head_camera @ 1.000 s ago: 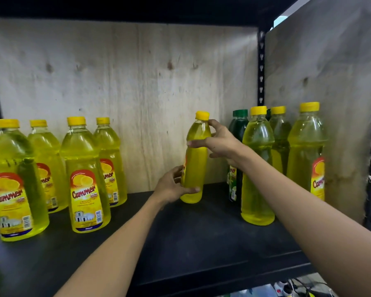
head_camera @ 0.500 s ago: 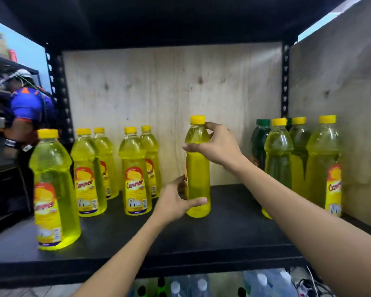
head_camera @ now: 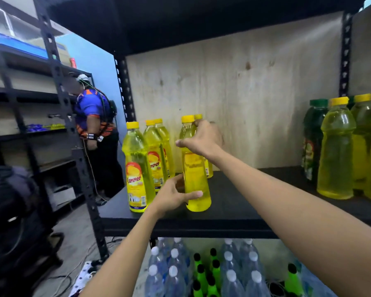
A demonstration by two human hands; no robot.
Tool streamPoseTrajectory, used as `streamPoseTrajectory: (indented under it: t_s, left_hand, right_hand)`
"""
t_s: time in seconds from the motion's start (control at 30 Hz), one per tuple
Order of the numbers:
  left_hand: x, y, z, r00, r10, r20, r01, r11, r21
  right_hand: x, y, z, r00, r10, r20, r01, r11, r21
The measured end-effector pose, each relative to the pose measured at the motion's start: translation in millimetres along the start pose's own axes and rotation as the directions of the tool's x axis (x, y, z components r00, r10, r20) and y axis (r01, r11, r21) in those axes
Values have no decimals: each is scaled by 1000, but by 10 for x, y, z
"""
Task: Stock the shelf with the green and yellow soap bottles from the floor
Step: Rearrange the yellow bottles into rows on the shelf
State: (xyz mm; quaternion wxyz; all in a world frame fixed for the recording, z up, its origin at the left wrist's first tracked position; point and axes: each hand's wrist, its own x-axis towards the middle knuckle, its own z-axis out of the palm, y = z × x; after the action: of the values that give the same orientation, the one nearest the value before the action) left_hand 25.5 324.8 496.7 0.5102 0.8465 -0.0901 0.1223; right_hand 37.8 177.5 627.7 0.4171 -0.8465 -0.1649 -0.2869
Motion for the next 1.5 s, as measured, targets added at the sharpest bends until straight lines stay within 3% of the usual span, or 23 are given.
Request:
streamPoseTrajectory:
  t_s: [0.3, 0.4, 0.53, 0.73, 0.93, 1.07, 1.17, 1.27, 1.5]
  left_hand:
    - [54, -324, -6, 992, -87, 91, 93, 993, -67]
    - [45, -351, 23, 996, -83, 38, 85, 995, -57]
    - [21, -377, 53, 996, -61, -63, 58, 997, -48]
    - [-22, -373, 5, 999, -36, 14, 37, 996, -82]
    - [-52, -294, 118, 988, -98, -122, 99, 995, 0]
    - [-113, -160, 254, 961, -167, -220, 211, 958, 192]
    - [-184, -71, 452, 888, -182, -422, 343, 874, 345]
    - [-231, -23, 593, 803, -134, -581, 402, 841, 361]
    - [-237, -46, 631, 783, -105, -613, 411, 827, 383]
  right_hand:
    - [-41, 31, 107, 999, 5, -35, -7, 997, -76]
    - [3, 16, 82, 1000, 6, -2, -6, 997, -71]
    - [41, 41, 81, 999, 19, 43, -18, 999, -29]
    - [70, 101, 68, 993, 37, 115, -47, 995, 88]
    - [149, 247, -2, 955, 99, 279, -181, 940, 289]
    - [222, 338, -70, 889, 50, 455, -261, 872, 414]
    - [275, 425, -103, 824, 3, 567, -336, 808, 484]
    - [303, 480, -75, 783, -38, 620, -401, 731, 552]
    - [313, 550, -18, 765, -91, 637, -427, 669, 608]
